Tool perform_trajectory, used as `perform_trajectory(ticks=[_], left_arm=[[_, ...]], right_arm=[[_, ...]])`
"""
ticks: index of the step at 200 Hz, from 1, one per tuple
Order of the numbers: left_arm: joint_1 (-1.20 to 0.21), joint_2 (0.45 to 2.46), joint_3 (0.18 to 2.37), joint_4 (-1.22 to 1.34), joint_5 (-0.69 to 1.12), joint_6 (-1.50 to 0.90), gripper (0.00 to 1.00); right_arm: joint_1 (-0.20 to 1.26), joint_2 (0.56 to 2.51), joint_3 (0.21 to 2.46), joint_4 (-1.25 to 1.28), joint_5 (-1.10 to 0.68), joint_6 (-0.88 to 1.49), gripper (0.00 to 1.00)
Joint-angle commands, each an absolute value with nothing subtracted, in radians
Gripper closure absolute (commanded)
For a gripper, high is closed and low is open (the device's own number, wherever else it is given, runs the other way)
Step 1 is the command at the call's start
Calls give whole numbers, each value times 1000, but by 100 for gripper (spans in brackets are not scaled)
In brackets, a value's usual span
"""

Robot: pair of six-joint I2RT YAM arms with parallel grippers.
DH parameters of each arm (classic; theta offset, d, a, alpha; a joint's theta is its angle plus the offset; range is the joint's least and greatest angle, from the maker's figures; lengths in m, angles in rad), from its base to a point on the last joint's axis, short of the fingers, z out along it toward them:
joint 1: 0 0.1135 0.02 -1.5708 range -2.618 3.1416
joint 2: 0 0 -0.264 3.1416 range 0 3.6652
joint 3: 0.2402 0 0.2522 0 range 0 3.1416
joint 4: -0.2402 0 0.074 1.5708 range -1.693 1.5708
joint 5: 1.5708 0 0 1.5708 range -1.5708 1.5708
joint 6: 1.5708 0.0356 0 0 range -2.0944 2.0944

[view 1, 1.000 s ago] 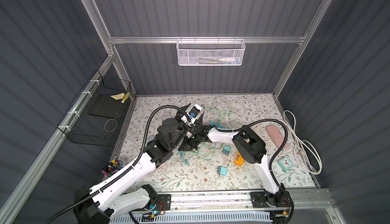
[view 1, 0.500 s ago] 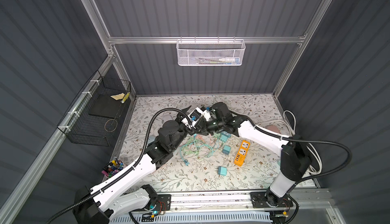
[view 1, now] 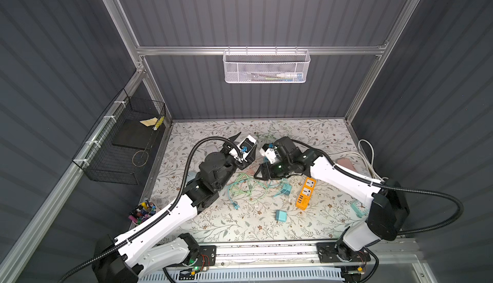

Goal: Unplug the wireless mouse
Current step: Pick up the mouse from the center of the board.

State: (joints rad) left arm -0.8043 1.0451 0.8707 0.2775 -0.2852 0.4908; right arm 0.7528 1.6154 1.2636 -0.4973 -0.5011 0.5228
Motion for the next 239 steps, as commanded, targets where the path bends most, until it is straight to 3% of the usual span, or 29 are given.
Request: perform_trajectory(ticks=[1, 48, 91, 172, 239], left_arm=[[-803, 1031, 860, 306, -315, 505, 26], [-804, 1023, 866, 297, -310, 495, 26], [-803, 1026, 876, 290, -305, 478, 25], [-796, 1017, 882, 287, -278, 458, 26], [-796, 1008, 881, 286, -278, 457, 26]], right_arm=[[786, 1726, 1306, -416, -617, 560, 45], [805, 2041, 1406, -128, -763, 882, 49], [821, 2202, 1515, -78, -783, 983, 49], [843, 2282, 1557, 19, -812, 1106, 48], [858, 2322, 1537, 27, -763, 1153, 53]])
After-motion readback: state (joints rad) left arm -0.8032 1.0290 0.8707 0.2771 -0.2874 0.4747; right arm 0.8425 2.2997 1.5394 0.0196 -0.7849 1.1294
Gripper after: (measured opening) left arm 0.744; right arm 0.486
